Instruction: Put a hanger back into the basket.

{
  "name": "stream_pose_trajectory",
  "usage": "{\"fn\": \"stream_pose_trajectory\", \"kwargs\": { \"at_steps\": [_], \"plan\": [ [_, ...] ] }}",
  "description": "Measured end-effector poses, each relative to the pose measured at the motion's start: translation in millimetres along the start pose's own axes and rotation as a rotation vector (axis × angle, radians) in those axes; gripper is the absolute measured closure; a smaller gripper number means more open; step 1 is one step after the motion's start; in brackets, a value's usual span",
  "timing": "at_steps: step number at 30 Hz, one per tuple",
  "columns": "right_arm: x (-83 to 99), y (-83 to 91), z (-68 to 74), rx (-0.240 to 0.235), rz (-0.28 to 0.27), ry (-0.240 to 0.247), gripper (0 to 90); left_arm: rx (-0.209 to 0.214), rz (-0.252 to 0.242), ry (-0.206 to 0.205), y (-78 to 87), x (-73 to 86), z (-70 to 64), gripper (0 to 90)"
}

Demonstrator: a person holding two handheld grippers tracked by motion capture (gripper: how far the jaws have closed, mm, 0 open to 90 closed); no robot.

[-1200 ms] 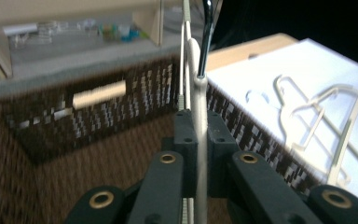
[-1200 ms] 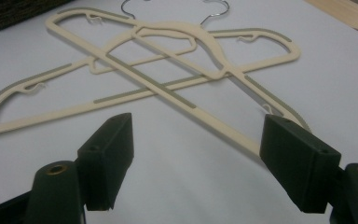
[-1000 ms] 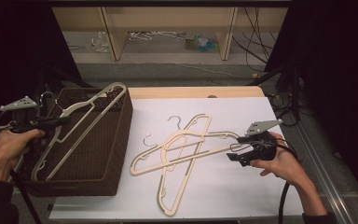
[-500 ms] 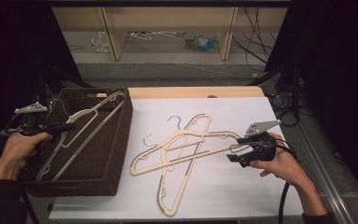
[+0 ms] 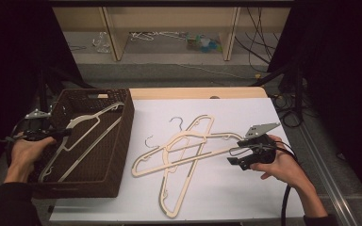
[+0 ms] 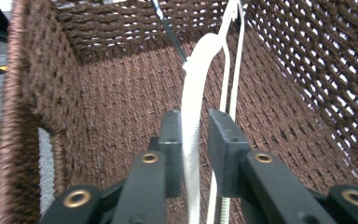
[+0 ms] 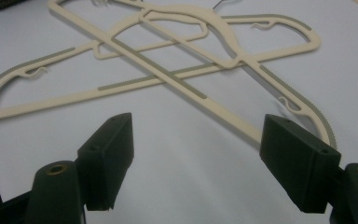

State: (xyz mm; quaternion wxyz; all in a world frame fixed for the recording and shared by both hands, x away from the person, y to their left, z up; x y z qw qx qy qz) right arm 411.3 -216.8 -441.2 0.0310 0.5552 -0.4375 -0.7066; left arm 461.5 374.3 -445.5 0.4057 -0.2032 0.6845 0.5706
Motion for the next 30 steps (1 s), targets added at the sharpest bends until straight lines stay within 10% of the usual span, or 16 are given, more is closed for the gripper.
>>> {"fn": "stream_pose_trajectory", "kwargs": {
  "at_steps": [1, 9, 18, 19, 26, 30],
  "plan": [
    [0.9, 0.9, 2.5, -0.002, 0.017, -0.028, 26.8, -0.062, -0.003, 0.014, 2.8, -0.7, 2.5, 63.9],
    [-1.0, -5.9, 8.0, -0.004, 0.017, -0.021, 26.8, -0.094, -0.167, 0.082, 42.4, -26.3, -22.3, 46.7],
    [-8.0, -28.6, 1.6, 0.049, 0.005, -0.006, 26.8, 0.174, -0.328, 0.044, 95.0, -37.1, -146.8, 33.0],
    [-8.8, -32.2, 0.0, 0.059, -0.002, -0.002, 26.9, 0.173, -0.344, -0.026, 94.9, -36.9, -156.2, 32.5],
    [-4.5, -39.9, -4.0, 0.061, 0.019, 0.003, 26.8, 0.322, -0.331, -0.085, 86.7, -14.6, -246.5, 27.3],
    [-3.1, -37.8, -5.5, 0.067, 0.017, 0.005, 26.4, 0.368, -0.33, -0.048, 78.6, -5.1, -271.2, 22.9]
  ]
}}
Point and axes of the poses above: each handheld gripper's, and its own axes: y roughly backward along the jaws, x roughly out of its underside, z roughly to its left, the point moved 7 cm from there along -y, roughly forward along the jaws, and after that the axes turned 6 degrees about -z, right-handed, at the moved point
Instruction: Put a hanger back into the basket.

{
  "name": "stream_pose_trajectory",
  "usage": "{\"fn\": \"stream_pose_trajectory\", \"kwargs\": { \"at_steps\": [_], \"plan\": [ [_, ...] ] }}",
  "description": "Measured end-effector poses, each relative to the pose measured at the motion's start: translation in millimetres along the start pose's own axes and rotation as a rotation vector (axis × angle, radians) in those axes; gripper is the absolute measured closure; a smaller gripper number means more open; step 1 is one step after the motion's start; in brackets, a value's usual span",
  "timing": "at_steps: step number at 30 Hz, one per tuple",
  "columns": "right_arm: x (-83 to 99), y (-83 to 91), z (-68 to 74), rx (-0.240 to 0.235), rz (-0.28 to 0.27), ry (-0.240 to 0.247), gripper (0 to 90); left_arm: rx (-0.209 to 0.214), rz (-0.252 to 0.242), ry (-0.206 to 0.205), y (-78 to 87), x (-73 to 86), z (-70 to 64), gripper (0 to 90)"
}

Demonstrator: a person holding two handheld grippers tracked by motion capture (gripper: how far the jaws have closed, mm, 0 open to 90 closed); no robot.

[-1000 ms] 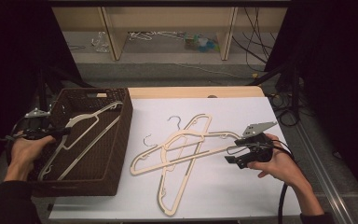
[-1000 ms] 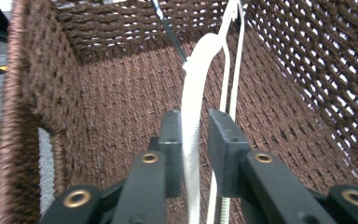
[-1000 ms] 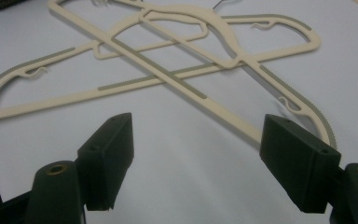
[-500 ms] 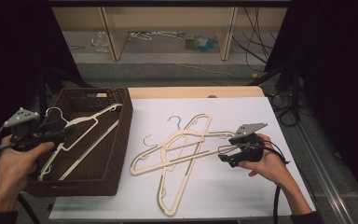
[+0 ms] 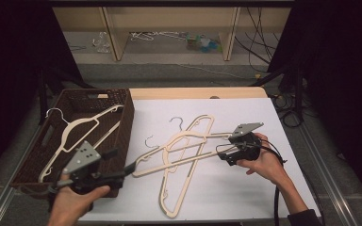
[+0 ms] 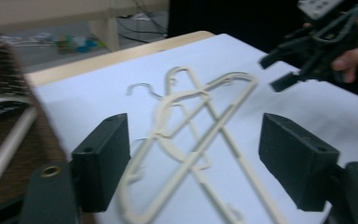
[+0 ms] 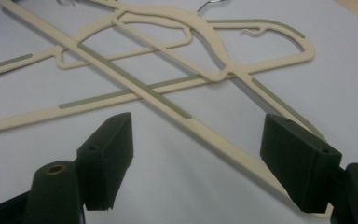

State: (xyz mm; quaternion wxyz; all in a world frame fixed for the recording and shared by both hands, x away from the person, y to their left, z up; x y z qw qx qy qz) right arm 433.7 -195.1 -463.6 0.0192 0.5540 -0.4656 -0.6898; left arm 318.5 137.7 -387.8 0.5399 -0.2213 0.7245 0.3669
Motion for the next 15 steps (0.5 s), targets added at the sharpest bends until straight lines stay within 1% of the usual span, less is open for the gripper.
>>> {"fn": "stream_pose_trajectory", "kwargs": {
  "at_steps": [1, 2, 3, 4, 5, 6, 7, 8, 9, 10, 12, 13, 14, 15],
  "plan": [
    [0.5, 0.9, 0.7, 0.002, -0.011, -0.007, 26.4, 0.01, 0.011, -0.015, -7.9, 10.4, -7.8, 19.4],
    [0.5, 0.9, 0.7, 0.002, -0.011, -0.007, 26.4, 0.01, 0.011, -0.015, -7.9, 10.4, -7.8, 18.9],
    [0.2, 1.8, 0.2, 0.009, -0.016, -0.001, 26.5, 0.019, 0.033, -0.023, -13.2, 20.6, -12.8, 18.6],
    [0.3, 2.0, 1.3, 0.006, -0.014, -0.004, 26.4, 0.027, 0.042, -0.024, -15.9, 27.0, -15.7, 18.0],
    [0.5, 2.9, 2.4, -0.003, -0.001, -0.004, 26.4, 0.023, 0.046, -0.018, -16.4, 30.5, -17.2, 17.1],
    [0.5, 2.9, 2.4, -0.003, -0.001, -0.004, 26.4, 0.023, 0.046, -0.018, -16.4, 30.5, -17.2, 17.1],
    [0.3, 0.9, 3.6, 0.004, -0.005, -0.002, 26.4, 0.037, 0.04, -0.021, -18.2, 38.0, -21.1, 17.0],
    [0.3, 0.3, 3.7, 0.006, -0.004, 0.002, 26.4, 0.041, 0.05, -0.026, -18.0, 41.6, -22.5, 17.0],
    [1.0, 0.8, 4.3, 0.002, 0.014, 0.0, 26.4, 0.052, 0.046, -0.025, -18.8, 44.3, -24.2, 17.0],
    [0.9, -1.0, 4.3, 0.008, 0.004, 0.004, 26.4, 0.044, 0.047, -0.033, -18.6, 47.3, -25.6, 17.0],
    [1.0, -3.6, 2.6, 0.005, 0.004, 0.009, 26.4, 0.048, 0.04, -0.042, -19.8, 51.0, -28.1, 16.9],
    [1.3, -4.1, 0.9, -0.001, 0.016, 0.006, 26.4, 0.054, 0.033, -0.037, -21.0, 52.9, -29.4, 16.9],
    [1.1, -7.0, -1.2, 0.008, 0.003, 0.002, 26.4, 0.055, 0.033, -0.032, -22.4, 55.0, -30.0, 16.9],
    [1.1, -7.0, -1.2, 0.008, 0.003, 0.002, 26.4, 0.055, 0.033, -0.032, -22.4, 55.0, -30.0, 16.9]
  ]
}}
Point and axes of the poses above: each handheld gripper's, and its own axes: y roughly backward along the jaws, x roughly out of its underside, z roughly to its left, the point moved 7 cm from there along -y, roughly forward along the jaws, and after that the axes turned 6 degrees about -z, right-handed, at the moved point
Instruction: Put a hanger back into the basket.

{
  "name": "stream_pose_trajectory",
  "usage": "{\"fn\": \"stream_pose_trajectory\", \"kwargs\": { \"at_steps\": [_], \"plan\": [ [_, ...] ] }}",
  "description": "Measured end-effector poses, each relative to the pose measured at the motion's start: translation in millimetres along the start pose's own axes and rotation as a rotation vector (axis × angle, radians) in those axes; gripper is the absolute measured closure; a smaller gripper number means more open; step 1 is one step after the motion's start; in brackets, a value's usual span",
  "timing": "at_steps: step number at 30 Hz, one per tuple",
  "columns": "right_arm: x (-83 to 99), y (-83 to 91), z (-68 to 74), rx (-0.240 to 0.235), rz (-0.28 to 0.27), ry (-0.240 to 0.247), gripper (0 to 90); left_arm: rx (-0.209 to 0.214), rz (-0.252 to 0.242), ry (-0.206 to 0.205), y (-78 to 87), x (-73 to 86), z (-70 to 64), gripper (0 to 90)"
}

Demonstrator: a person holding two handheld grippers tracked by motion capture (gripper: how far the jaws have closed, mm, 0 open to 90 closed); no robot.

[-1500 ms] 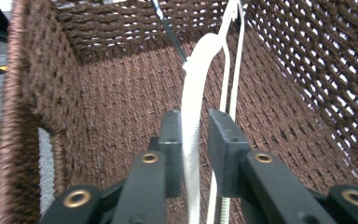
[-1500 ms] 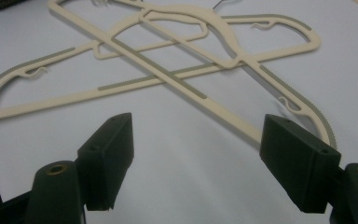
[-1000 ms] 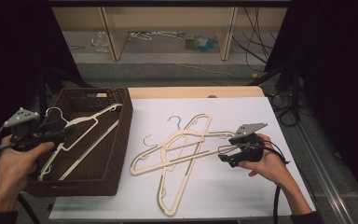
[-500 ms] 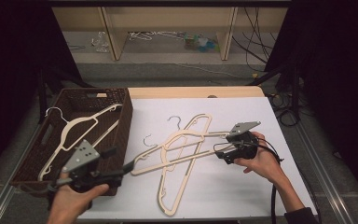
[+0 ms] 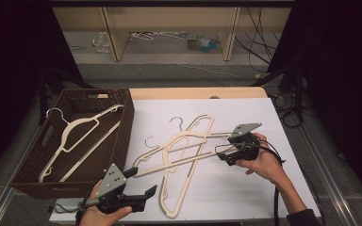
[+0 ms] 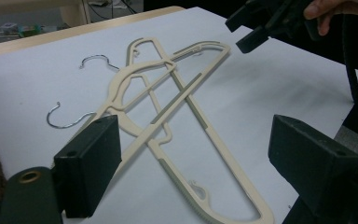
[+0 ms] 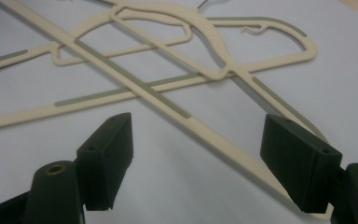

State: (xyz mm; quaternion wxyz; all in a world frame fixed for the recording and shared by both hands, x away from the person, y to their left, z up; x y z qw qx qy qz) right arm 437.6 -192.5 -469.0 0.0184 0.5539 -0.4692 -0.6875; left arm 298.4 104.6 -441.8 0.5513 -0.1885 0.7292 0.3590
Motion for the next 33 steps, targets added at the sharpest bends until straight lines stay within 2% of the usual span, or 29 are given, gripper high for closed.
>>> {"fn": "stream_pose_trajectory", "kwargs": {
  "at_steps": [4, 7, 8, 9, 10, 11, 12, 13, 14, 15, 16, 18, 21, 22, 23, 25, 26, 33],
  "plan": [
    [-1.8, -13.5, -17.2, -0.001, 0.015, 0.023, 29.0, 0.005, 0.02, -0.021, -5.6, 12.0, 0.3, 16.9],
    [-4.6, -22.6, -30.1, 0.022, 0.029, 0.046, 30.3, 0.005, 0.016, -0.038, -6.9, 14.4, 1.1, 17.0],
    [-4.6, -22.6, -30.1, 0.022, 0.029, 0.046, 30.3, 0.005, 0.016, -0.038, -6.9, 14.4, 1.1, 17.2],
    [-8.0, -28.6, -39.1, 0.025, 0.027, 0.054, 31.8, 0.004, 0.018, -0.047, -7.5, 16.1, 1.7, 17.1],
    [-8.0, -28.6, -39.1, 0.025, 0.027, 0.054, 31.8, 0.004, 0.018, -0.047, -7.5, 16.1, 1.7, 17.1],
    [-12.1, -34.6, -47.0, 0.024, 0.016, 0.072, 33.4, 0.008, 0.027, -0.049, -7.8, 18.9, 2.1, 17.1],
    [-14.2, -37.5, -49.5, 0.023, 0.009, 0.071, 34.3, 0.012, 0.026, -0.045, -8.4, 19.6, 2.1, 17.1],
    [-14.9, -39.1, -49.6, 0.016, 0.012, 0.05, 35.8, 0.012, 0.026, -0.045, -8.4, 19.6, 2.1, 17.1],
    [-16.6, -44.2, -53.6, 0.007, 0.012, 0.081, 36.0, 0.013, 0.029, -0.044, -9.0, 20.6, 2.2, 17.1],
    [-17.0, -48.1, -56.1, 0.008, 0.024, 0.09, 36.1, 0.023, 0.033, -0.045, -10.2, 21.9, 1.9, 17.1],
    [-17.1, -51.7, -56.7, 0.003, 0.047, 0.077, 37.2, 0.017, 0.039, -0.051, -10.2, 22.3, 2.2, 17.1],
    [-16.9, -61.9, -59.1, -0.02, 0.079, 0.088, 38.6, 0.019, 0.042, -0.052, -10.8, 22.7, 1.4, 17.1],
    [-16.9, -77.4, -63.9, -0.028, 0.137, 0.121, 38.6, 0.027, 0.04, -0.056, -11.1, 22.9, 0.6, 17.1],
    [-16.9, -77.4, -63.9, -0.028, 0.137, 0.121, 38.6, 0.027, 0.04, -0.056, -11.1, 22.9, 0.6, 17.1],
    [-17.1, -86.9, -64.8, -0.046, 0.17, 0.135, 36.6, 0.021, 0.047, -0.057, -10.4, 23.4, 1.0, 17.1],
    [-18.4, -93.8, -67.2, -0.051, 0.195, 0.143, 36.2, 0.021, 0.046, -0.056, -9.8, 23.4, 1.8, 17.1],
    [-19.6, -96.1, -68.2, -0.062, 0.194, 0.127, 36.5, 0.021, 0.046, -0.056, -9.8, 23.4, 1.8, 17.1],
    [-14.3, -105.4, -69.6, -0.116, 0.259, 0.103, 40.6, 0.035, 0.046, -0.055, -9.8, 23.6, 0.2, 17.1]
  ]
}}
Point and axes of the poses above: each handheld gripper's, and its own axes: y roughly backward along the jaws, x roughly out of its underside, z roughly to its left, the point moved 7 cm from there along -y, roughly forward along the jaws, and after that the axes turned 6 degrees about -z, right-handed, at the moved point
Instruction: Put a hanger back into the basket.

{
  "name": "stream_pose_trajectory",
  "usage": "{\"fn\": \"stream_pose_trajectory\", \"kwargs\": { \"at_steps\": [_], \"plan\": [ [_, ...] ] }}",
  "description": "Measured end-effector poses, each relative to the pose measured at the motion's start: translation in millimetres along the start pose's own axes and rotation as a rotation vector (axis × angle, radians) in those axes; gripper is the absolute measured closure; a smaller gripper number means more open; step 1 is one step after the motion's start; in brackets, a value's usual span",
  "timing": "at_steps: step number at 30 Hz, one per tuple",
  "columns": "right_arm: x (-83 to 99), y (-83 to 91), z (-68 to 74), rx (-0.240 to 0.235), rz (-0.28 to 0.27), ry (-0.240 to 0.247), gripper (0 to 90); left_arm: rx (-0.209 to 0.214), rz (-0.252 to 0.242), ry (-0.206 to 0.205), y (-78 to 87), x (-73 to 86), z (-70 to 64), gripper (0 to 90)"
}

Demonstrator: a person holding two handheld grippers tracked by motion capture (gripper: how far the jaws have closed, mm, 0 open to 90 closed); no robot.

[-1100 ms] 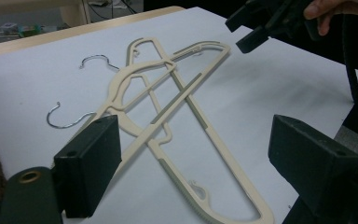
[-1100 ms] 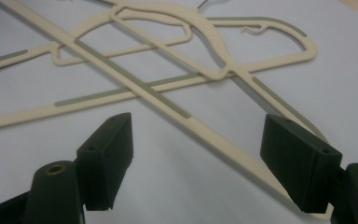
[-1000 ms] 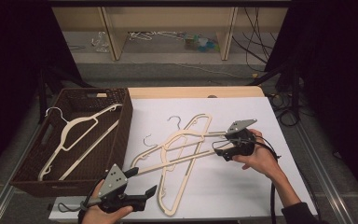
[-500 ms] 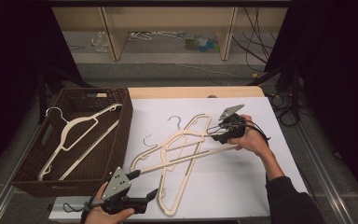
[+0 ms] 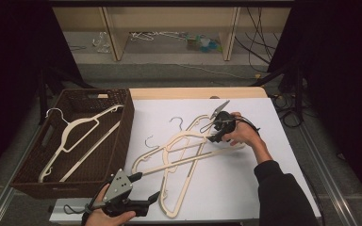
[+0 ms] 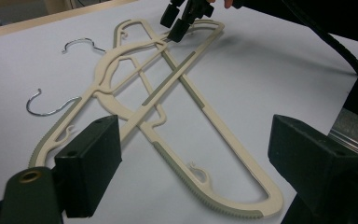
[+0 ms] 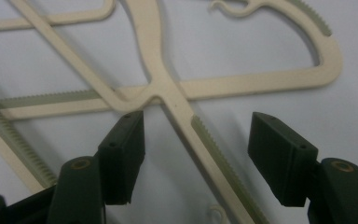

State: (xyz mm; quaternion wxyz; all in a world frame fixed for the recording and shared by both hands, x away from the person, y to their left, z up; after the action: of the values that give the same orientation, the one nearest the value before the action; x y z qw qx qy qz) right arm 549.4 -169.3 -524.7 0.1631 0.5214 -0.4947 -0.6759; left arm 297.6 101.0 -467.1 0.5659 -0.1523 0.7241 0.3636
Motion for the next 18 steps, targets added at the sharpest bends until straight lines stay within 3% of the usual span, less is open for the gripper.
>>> {"fn": "stream_pose_trajectory", "kwargs": {
  "at_steps": [1, 5, 6, 7, 8, 13, 18],
  "plan": [
    [4.1, -2.1, 1.7, -0.018, 0.028, -0.01, 45.9, 0.001, 0.001, 0.0, 0.0, 0.0, -0.1, 17.1],
    [4.8, 0.4, 5.9, -0.025, 0.038, -0.006, 59.5, -0.001, -0.002, 0.005, 0.0, -0.1, 1.1, 17.1],
    [4.8, 0.4, 5.9, -0.025, 0.038, -0.006, 59.5, -0.001, -0.002, 0.005, 0.0, -0.1, 1.1, 17.1],
    [5.6, 2.1, 8.1, -0.034, 0.058, 0.002, 63.5, -0.003, -0.002, 0.005, 0.2, -0.1, 1.3, 17.1],
    [7.4, 4.4, 12.4, -0.048, 0.081, 0.045, 69.4, 0.0, -0.004, 0.006, 0.3, -0.2, 1.0, 17.1],
    [11.1, 9.1, 21.5, -0.089, 0.14, 0.141, 75.2, -0.002, 0.005, 0.001, 0.1, 0.4, 0.5, 17.1],
    [10.3, 8.1, 20.7, -0.076, 0.144, 0.168, 70.0, 0.005, 0.006, 0.001, -1.0, 1.2, 0.9, 17.2]
  ]
}}
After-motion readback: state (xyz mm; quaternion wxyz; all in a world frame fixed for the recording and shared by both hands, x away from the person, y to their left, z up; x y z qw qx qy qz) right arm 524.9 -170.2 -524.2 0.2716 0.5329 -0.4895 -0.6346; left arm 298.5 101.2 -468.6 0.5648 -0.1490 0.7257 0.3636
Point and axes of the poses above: each handheld gripper's, and its own axes: y roughly backward along the jaws, x roughly out of its underside, z roughly to its left, the point moved 7 cm from there along -y, roughly forward along the jaws, and after that the axes turned 6 degrees about -z, right-handed, at the moved point
